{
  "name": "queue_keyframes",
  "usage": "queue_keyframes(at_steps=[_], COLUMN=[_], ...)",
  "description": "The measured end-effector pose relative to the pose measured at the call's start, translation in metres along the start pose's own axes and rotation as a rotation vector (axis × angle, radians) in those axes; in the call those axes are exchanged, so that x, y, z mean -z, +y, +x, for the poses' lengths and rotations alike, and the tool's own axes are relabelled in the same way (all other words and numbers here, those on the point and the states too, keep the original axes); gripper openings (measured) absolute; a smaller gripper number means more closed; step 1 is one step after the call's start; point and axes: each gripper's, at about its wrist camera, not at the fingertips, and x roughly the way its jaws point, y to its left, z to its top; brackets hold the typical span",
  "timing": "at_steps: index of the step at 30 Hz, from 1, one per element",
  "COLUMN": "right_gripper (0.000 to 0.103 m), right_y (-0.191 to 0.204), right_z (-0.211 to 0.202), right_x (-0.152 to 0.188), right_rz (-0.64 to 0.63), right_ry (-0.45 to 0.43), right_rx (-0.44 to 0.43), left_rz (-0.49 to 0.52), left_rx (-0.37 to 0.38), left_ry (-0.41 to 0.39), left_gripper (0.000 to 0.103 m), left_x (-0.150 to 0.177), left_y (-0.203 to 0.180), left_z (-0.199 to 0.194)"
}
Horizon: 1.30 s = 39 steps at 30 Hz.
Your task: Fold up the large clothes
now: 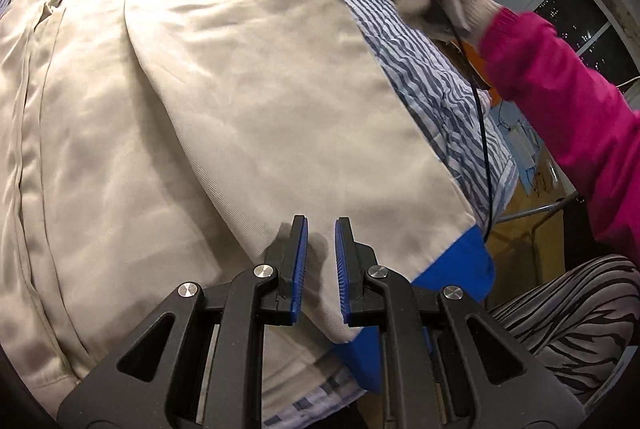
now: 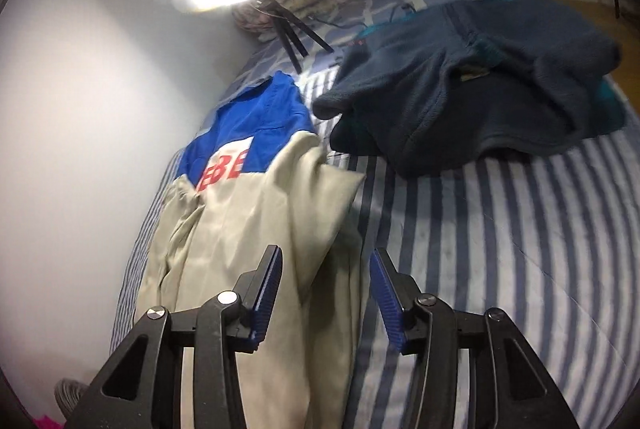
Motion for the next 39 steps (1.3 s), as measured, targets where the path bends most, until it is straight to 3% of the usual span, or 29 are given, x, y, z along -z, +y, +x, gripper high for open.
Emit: queue_keyframes(at_steps=[8,10,12,14,17,19,25,27,29,31,35,39], right_gripper=[0.049,0.034,0.005,0.004,0.000,0.000,0.000,0.002,0.016,0.027,0.028,0.032], right_y=[-0.015,-0.017,-0.014,0.004,0.039,0.050,0.035,0.027,0.020,0.017,0.021,0.041], right_z=[0.048,0.059,0.060,0.047,0.017,0.011,0.065,0.064,0.048,0.025,-0.037,-0.098], right_x=[-0.019,-0.022,-0.025,-0.031,-0.045,-0.055,-0.055,-0.055,-0.058,-0.057,-0.034,0.023], right_rz=[0.068,0.087,0.092,0.019,-0.169,-0.277,-0.323,-0.268,-0.193,-0.173,-0.108,-0.132], right_ry=[0.019,0.024,0.015,-0.027,-0.109,-0.132,-0.009,0.012,-0.006,-0.040,-0.071,-0.054], right_rx=[-0.060,-0.075,-0.062,-0.003,0.166,0.294,0.417,0.381,0.348,0.380,0.284,0.205], left_rz=[-0.007,-0.013,-0.015,-0.019,-0.012,-0.011,-0.003,-0.005,-0.006,-0.007,0.011,0.017], left_rx=[0.020,0.027,0.030,0.037,0.038,0.040,0.043,0.045,0.049,0.053,0.041,0.052], left_ry=[0.020,0.022,0.024,0.024,0.024,0.023,0.021,0.023,0.024,0.025,0.022,-0.008], left_gripper=[0.011,0.011,0.011,0.011,0.011,0.011,0.011,0.011,0.012,0.014,0.015,0.016], left_x=[0.004,0.002,0.002,0.002,0.003,0.004,0.006,0.007,0.007,0.006,0.007,0.009], left_y=[0.010,0.012,0.015,0.016,0.016,0.015,0.015,0.015,0.017,0.018,0.014,0.008], left_z=[0.009,0.012,0.014,0.015,0.015,0.016,0.021,0.021,0.020,0.018,0.010,-0.010])
